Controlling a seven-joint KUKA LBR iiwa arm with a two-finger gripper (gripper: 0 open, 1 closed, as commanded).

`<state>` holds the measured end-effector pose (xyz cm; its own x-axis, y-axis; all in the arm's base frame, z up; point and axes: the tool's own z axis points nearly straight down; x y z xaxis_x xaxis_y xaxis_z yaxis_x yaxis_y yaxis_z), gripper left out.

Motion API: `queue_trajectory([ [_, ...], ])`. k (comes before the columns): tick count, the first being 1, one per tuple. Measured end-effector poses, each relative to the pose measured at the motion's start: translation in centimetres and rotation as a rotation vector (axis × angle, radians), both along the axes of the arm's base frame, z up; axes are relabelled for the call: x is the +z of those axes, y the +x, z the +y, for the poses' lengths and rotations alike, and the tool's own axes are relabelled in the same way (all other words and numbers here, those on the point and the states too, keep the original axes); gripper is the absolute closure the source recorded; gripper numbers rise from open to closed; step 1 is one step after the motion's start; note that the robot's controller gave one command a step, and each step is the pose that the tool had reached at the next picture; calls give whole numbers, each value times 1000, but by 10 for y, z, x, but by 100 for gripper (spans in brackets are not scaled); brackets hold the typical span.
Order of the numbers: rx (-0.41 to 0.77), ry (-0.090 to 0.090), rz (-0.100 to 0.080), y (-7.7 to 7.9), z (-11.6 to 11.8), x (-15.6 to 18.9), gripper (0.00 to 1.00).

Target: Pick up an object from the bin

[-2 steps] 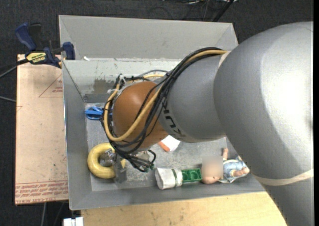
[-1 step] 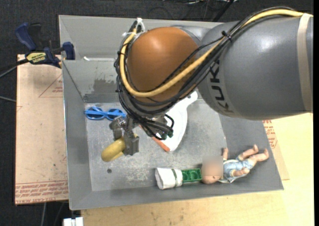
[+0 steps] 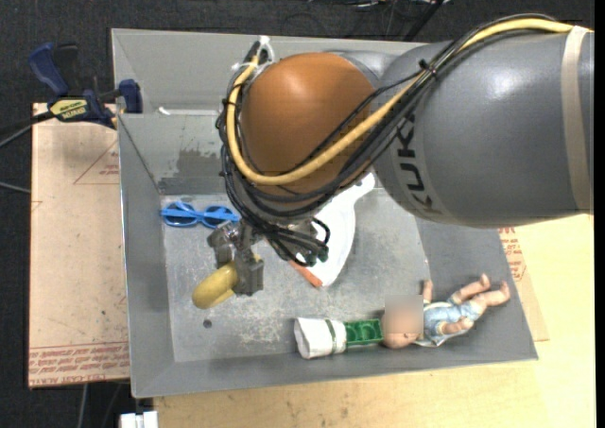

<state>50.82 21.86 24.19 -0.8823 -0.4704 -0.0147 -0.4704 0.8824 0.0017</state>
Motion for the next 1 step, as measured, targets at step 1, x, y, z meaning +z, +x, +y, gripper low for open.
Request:
queue_trajectory([
  [1,169,1,-9,31,-35,85,100],
])
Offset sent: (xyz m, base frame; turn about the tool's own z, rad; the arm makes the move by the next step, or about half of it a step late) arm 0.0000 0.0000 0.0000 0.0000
